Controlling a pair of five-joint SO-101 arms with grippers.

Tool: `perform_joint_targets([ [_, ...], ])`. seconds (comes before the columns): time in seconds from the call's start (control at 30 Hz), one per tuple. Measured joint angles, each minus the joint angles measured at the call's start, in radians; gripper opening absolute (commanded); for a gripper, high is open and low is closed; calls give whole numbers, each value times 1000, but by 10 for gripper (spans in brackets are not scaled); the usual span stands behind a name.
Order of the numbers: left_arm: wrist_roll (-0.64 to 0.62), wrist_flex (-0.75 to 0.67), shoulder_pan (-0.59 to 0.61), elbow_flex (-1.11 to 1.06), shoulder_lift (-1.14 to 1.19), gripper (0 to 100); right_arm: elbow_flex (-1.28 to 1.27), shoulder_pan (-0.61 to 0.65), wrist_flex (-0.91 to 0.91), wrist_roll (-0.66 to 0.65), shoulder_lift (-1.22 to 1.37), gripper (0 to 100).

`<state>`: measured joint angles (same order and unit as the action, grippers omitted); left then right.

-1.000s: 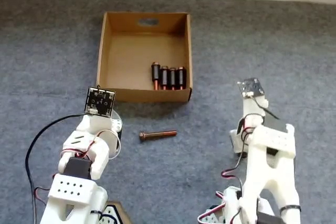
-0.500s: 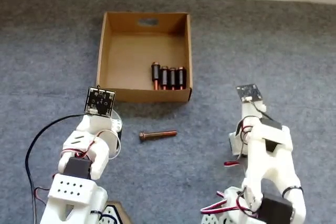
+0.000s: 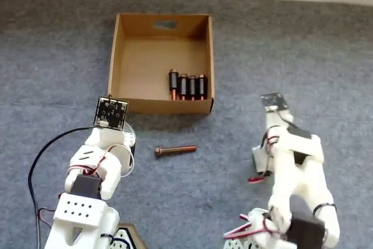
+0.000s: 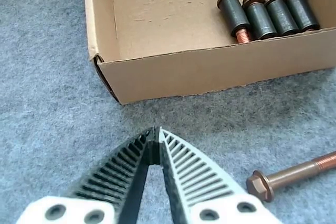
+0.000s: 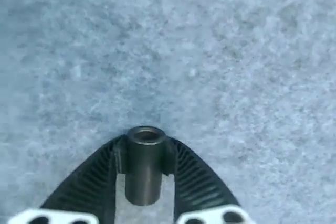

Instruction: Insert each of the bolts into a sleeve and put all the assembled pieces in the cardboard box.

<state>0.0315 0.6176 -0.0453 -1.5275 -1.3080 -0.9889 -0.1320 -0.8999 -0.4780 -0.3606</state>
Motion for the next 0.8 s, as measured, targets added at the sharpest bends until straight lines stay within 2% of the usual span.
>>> perform_joint_targets([
  [0.17,0,0,0,0,0,13,-28,100,-8,86,-135,6],
  [0.37,0,0,0,0,0,13,-55,259,-8,98,-137,13],
  [0.53,0,0,0,0,0,13,-55,313,-8,104,-63,134],
  [0.8,0,0,0,0,0,13,-52,327,-8,104,-8,137],
])
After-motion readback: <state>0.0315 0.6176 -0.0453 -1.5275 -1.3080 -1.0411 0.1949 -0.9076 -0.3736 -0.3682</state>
